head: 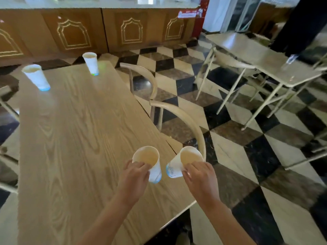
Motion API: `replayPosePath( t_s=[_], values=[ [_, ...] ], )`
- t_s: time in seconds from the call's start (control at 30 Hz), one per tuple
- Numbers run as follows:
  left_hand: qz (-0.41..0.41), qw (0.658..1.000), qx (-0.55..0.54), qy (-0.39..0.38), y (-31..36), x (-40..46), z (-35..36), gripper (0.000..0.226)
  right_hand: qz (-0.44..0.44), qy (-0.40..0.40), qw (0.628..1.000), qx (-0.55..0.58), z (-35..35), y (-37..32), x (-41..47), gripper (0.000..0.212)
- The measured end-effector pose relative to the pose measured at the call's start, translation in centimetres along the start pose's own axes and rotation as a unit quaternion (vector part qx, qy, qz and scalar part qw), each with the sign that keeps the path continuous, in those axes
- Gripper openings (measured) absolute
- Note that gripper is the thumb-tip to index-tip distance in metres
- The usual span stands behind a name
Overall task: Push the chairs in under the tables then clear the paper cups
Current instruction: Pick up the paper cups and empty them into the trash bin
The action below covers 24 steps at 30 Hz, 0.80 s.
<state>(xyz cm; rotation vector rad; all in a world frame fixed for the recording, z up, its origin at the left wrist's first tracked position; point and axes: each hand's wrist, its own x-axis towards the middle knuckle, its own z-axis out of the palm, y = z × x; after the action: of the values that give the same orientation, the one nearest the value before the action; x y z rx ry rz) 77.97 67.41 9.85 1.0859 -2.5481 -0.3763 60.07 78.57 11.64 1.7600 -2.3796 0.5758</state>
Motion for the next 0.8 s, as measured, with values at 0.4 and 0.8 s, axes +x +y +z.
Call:
replayPosePath(
  t_s=[0.4,0.8],
  values=[
    [0.059,0.998,0.017,-0.003,13.6,9.4,6.3,0.021,0.000,-0.010,1.000,0.017,-3.7,15.6,2.2,0.017],
    [0.025,0.998,0.050,0.012,24.1,19.4,12.2,0.021,-0.066,-0.070,0.995,0.004,-5.4,30.6,9.3,0.029]
  ],
)
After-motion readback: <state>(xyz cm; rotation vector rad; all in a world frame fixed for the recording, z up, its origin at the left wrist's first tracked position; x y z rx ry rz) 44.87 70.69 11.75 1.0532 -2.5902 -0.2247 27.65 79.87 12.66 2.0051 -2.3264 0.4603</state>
